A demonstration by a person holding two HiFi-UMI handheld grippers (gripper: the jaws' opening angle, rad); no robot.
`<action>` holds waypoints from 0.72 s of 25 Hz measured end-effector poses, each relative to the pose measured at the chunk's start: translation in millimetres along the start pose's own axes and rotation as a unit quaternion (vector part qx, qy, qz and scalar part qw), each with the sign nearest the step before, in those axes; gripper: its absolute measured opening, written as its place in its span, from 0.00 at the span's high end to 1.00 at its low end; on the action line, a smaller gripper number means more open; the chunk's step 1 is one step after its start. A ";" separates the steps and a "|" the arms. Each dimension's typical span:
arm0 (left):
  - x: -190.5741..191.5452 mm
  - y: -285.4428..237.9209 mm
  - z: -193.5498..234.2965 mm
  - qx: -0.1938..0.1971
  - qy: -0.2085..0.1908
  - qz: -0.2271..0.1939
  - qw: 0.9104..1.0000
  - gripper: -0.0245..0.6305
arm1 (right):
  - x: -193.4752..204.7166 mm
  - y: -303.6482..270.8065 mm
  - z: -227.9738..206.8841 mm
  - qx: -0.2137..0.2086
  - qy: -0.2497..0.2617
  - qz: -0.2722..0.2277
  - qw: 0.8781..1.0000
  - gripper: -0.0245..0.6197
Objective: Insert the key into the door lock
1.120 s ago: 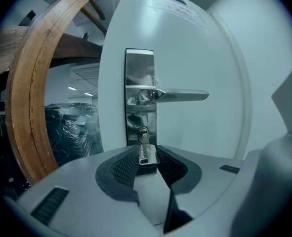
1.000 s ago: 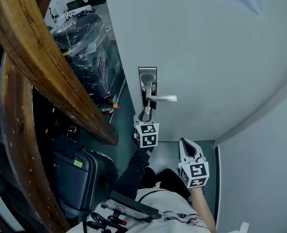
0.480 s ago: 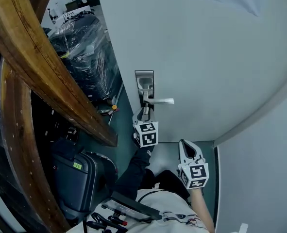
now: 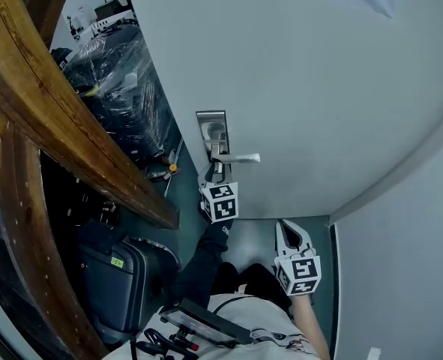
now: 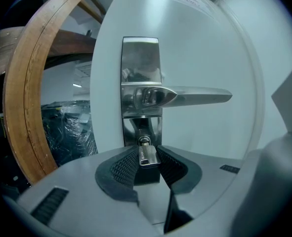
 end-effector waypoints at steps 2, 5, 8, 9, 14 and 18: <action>0.5 -2.3 1.3 -0.005 -0.003 0.000 1.000 0.78 | 3.3 3.2 -3.0 0.005 -0.004 0.003 1.000 0.95; 1.3 -3.7 1.6 0.003 -0.005 0.000 1.000 0.78 | 5.4 12.0 -7.1 0.012 -0.010 0.011 1.000 0.95; 6.5 8.5 -1.7 0.016 0.000 0.022 1.000 0.78 | -3.4 21.2 -7.9 0.012 -0.015 0.015 1.000 0.95; 10.0 19.2 -3.1 0.016 0.006 0.023 1.000 0.78 | -9.9 24.0 -6.5 0.010 -0.015 0.015 1.000 0.95; 5.9 109.7 -32.2 0.036 0.027 0.005 0.999 0.78 | -66.7 38.5 5.0 -0.005 -0.014 0.009 1.000 0.95; -40.5 173.6 -55.3 0.054 -0.006 -0.022 0.998 0.96 | -122.5 44.8 20.7 -0.025 -0.011 -0.008 1.000 0.95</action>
Point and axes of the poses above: the fingertips, and each gripper's own axes: y backward along the fingers, z to its left, x out of its underside, the point moved 5 cm from there along y, backward along the fingers, and after that the axes turned 13 degrees about x, right-handed, at the moved point
